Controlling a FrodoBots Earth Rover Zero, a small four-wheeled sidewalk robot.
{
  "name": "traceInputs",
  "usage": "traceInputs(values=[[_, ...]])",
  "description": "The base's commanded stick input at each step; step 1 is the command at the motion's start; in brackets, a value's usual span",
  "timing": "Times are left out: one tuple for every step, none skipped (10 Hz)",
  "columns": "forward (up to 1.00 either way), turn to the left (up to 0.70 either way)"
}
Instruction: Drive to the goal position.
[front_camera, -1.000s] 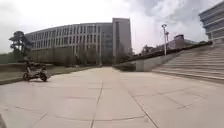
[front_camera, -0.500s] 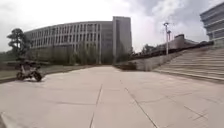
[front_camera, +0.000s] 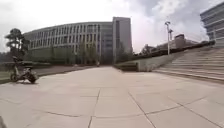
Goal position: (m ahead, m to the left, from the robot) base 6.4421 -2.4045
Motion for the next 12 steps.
traceInputs(values=[[0.70, -0.10], [0.70, 0.00], [0.70, 0.00], [0.70, 0.00], [0.70, 0.00], [0.70, 0.00], [0.70, 0.00], [0.70, 0.00], [0.70, 0.00], [0.70, 0.00], [0.70, 0.00], [0.70, 0.00]])
